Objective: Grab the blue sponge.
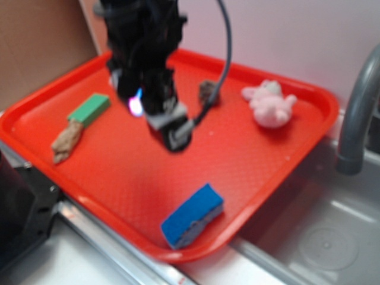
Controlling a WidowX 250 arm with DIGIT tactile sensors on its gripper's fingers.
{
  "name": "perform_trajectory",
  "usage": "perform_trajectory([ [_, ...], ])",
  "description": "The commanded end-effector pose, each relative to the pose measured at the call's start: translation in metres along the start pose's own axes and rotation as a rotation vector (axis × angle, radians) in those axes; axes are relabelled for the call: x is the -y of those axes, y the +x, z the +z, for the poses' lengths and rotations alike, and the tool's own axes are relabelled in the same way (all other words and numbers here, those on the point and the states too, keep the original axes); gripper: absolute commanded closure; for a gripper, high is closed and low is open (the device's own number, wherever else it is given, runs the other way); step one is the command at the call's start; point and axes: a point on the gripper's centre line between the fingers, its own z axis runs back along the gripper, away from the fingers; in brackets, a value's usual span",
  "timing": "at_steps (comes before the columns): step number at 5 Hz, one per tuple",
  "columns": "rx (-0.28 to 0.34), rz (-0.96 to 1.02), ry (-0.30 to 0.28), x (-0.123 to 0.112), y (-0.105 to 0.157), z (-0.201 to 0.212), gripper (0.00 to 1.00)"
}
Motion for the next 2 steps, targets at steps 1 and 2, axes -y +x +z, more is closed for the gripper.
perform_trajectory([
  [1,-0.049,0.024,-0.013,0.0261,-0.0318,-0.0599,0.00],
  [2,-0.061,0.016,-0.029,0.0318,-0.0281,-0.0659,0.00],
])
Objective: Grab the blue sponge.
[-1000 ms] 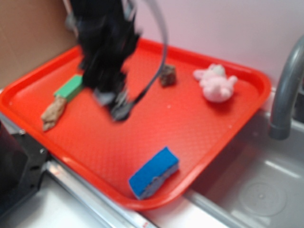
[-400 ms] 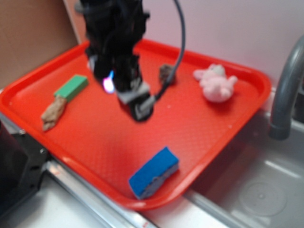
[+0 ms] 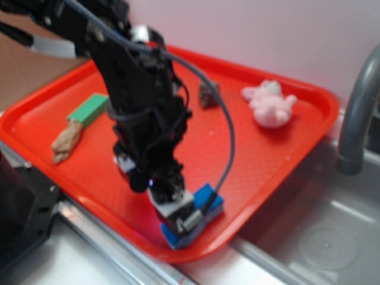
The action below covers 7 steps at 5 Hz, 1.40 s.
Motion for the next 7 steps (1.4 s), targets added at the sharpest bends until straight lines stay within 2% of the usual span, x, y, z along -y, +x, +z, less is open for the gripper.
perform_trajectory([
  [1,-0.012,-0.012,-0.030,0.015,-0.003,-0.010,0.00],
  [2,-0.030,0.024,0.025,-0.008,0.000,0.007,0.00],
  [3,0.003,0.097,0.078,-0.051,0.005,0.042,0.00],
  [4,0.000,0.080,0.080,-0.063,0.013,0.045,0.00],
  [5,0.023,-0.171,0.050,-0.043,0.015,0.045,0.00],
  [6,0.051,-0.424,0.054,-0.013,0.028,0.044,0.00],
  [7,0.037,-0.623,0.038,0.005,0.018,0.030,0.00],
])
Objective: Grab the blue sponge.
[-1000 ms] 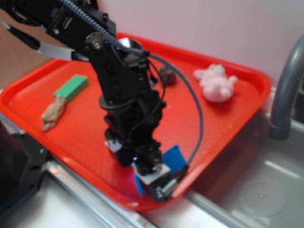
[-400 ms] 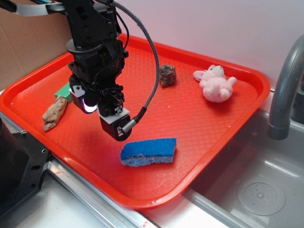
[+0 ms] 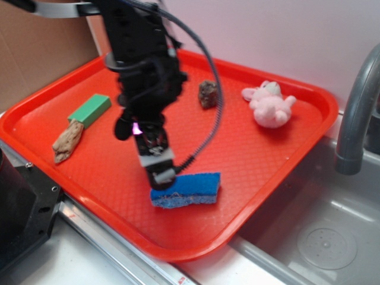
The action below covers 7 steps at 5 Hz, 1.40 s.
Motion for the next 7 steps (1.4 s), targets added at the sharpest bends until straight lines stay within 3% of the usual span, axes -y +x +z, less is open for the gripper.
perform_trajectory([
  [1,0.024,-0.203,-0.031,0.025,0.008,-0.014,0.00],
  [2,-0.031,-0.183,-0.055,0.023,-0.002,-0.033,0.00],
  [3,-0.078,-0.140,-0.051,0.024,-0.010,-0.047,0.91],
  [4,-0.042,-0.077,-0.007,0.023,-0.024,-0.033,1.00],
  [5,0.012,0.001,0.011,0.002,-0.011,-0.002,1.00],
  [6,0.045,0.249,0.048,-0.036,-0.047,0.050,1.00],
  [7,0.039,0.498,0.066,-0.066,-0.066,0.102,1.00],
])
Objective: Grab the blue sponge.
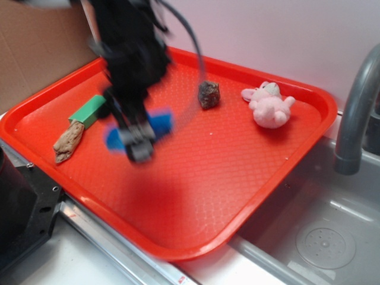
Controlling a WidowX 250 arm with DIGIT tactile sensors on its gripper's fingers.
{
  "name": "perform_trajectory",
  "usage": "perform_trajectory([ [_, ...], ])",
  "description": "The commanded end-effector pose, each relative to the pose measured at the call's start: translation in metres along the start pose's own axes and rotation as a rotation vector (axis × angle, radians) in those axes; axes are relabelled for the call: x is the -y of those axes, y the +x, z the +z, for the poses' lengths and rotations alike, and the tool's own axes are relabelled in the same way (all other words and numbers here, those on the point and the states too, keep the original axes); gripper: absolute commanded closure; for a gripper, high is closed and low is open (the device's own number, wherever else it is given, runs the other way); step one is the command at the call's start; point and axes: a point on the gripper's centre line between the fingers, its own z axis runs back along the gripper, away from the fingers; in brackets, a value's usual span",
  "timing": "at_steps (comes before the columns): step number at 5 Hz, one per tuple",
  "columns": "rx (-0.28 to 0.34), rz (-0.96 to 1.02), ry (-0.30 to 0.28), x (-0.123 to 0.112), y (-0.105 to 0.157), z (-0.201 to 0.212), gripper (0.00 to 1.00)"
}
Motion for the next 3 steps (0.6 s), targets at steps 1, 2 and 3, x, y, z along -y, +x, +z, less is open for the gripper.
perform_trajectory([
  [1,0.029,0.479,0.055,-0.043,-0.029,0.103,1.00],
  [2,0.028,0.559,0.080,-0.055,-0.018,0.141,1.00],
  [3,0.018,0.545,0.108,-0.050,-0.013,0.137,1.00],
])
